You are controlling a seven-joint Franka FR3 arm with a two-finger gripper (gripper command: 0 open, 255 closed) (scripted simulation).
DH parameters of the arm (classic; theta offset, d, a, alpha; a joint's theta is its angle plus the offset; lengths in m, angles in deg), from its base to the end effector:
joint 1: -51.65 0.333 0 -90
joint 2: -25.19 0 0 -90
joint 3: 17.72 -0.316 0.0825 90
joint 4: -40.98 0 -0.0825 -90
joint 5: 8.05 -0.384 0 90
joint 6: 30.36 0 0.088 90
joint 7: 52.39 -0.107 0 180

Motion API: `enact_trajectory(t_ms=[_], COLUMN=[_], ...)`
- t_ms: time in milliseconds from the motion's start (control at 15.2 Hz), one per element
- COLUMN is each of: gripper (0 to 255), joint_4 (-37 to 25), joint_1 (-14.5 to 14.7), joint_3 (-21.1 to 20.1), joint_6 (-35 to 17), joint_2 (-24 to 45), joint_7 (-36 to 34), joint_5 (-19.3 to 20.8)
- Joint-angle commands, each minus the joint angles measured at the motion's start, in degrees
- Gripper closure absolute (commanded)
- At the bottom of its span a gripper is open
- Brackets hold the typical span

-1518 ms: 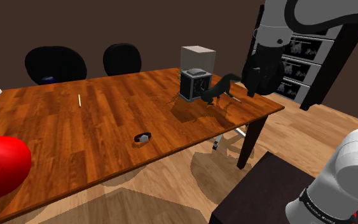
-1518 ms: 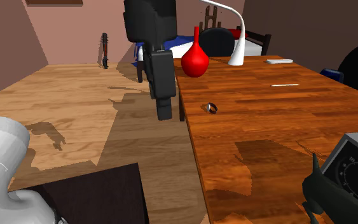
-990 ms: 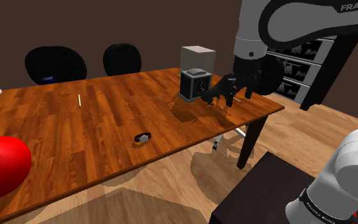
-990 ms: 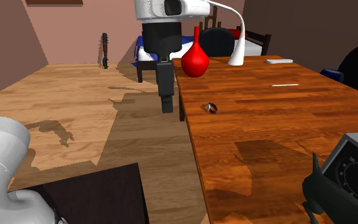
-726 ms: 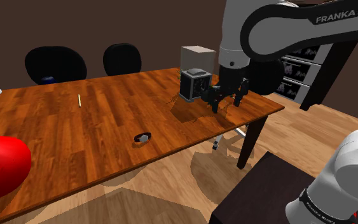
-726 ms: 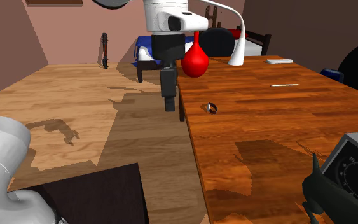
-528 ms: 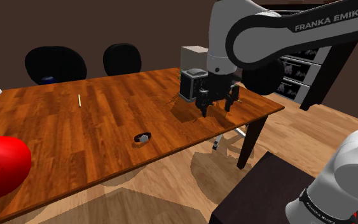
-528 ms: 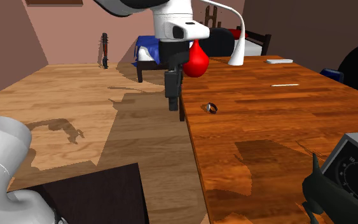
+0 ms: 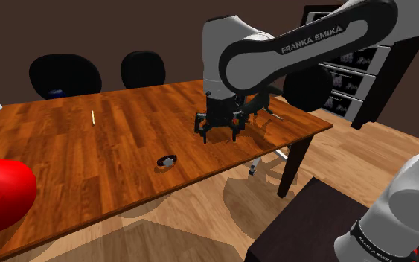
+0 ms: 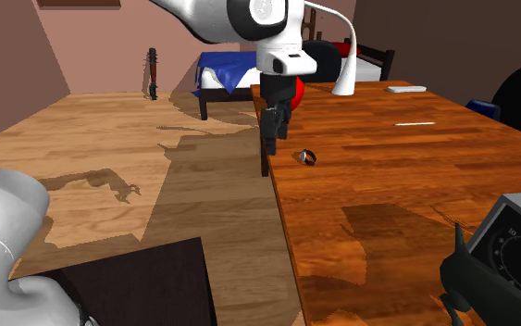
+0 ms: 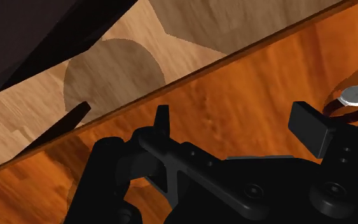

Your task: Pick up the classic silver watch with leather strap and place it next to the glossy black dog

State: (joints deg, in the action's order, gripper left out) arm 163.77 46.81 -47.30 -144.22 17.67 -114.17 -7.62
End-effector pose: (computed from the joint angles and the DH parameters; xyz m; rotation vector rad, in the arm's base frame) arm 0.4613 0.2183 0.4498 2.9014 -0.9749 0.0283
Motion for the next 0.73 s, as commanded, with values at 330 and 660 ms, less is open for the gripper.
enact_trajectory(t_ms=[330,660], gripper=[0,0], joint_4=[-13.98,-26.95], joint_1=[1.84,6.09], joint_3=[-1.91,0.57], joint_6=[-1.38,0.2], joint_2=[18.05,30.67], joint_7=[-20.12,-31.04], joint_5=[9.01,14.36])
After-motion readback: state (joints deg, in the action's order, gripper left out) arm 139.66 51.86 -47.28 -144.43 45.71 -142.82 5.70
